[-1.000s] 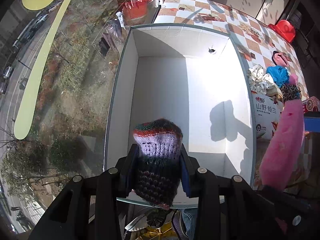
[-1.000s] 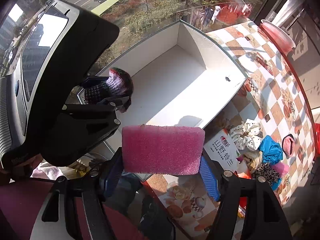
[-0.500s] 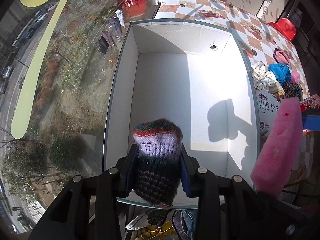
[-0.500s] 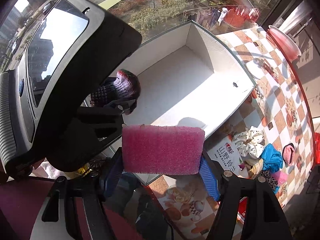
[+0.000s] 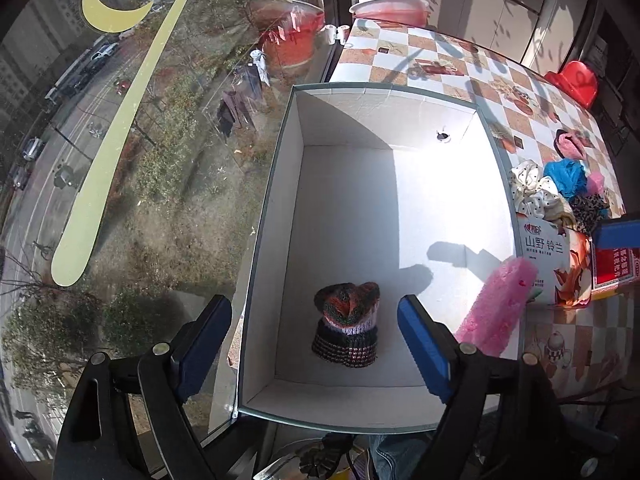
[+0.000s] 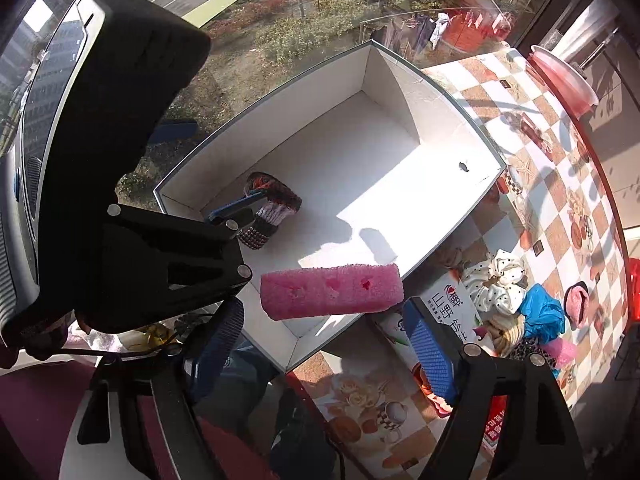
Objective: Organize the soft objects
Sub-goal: 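Open the left tool over the white box while the right tool releases the sponge inside, then move both tools from the white box back to the pile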
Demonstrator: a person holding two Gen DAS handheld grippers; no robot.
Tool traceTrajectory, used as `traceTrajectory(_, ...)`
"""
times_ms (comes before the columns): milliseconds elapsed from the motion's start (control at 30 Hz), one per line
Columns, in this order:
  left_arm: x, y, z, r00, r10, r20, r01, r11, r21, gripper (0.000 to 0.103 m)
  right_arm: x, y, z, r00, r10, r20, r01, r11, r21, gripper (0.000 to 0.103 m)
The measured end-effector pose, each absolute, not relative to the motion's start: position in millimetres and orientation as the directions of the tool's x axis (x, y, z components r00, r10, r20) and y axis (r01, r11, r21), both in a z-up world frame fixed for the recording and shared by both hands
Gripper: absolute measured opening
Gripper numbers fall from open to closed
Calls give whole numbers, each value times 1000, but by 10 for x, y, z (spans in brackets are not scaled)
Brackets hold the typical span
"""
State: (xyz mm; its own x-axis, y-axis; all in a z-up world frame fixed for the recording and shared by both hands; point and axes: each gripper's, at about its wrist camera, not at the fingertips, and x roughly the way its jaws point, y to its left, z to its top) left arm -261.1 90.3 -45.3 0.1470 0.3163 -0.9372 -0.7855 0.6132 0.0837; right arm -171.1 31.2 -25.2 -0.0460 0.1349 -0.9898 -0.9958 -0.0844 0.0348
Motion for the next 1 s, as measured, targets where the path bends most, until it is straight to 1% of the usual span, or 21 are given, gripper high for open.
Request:
traceTrajectory(33, -2630, 927, -433, 155, 312, -937, -793, 605, 70, 102, -1693, 303, -249, -53, 137, -989, -996, -78, 43, 103)
traceTrajectory(167, -2651, 999, -407, 210, 275, -938, -809, 588, -8, 103, -1643, 276, -244, -50, 137, -989, -998, -48, 44, 103)
traceTrajectory(333, -2531, 991, -331, 237, 266, -934, -794, 607, -28, 103, -1554, 214, -244, -61, 129, -990, -998, 12, 63, 103)
traceTrajectory(533, -2302, 979, -214, 302, 201, -932, -742, 663, -97, 103, -1318, 95, -100, -32, 165, -986, -988, 142, 56, 103)
traceTrajectory(633, -2083, 943, -117, 339, 169, -925, -687, 717, -120, 103, -1099, 3, 28, -24, 193, -981, -967, 245, 72, 103)
traceTrajectory(767, -1639, 854, -1, 370, 131, -920, -586, 801, -121, 103, -712, -217, 253, -3, 234, -972, -910, 403, 100, 103)
traceTrajectory(900, -1110, 680, 53, 376, 115, -920, -468, 880, -81, 103, -210, -571, 472, 16, 281, -960, -815, 559, 150, 103)
traceTrajectory(1000, -746, 528, -6, 360, 92, -928, -385, 921, -58, 103, 180, -870, 566, 38, 302, -953, -728, 662, 181, 103)
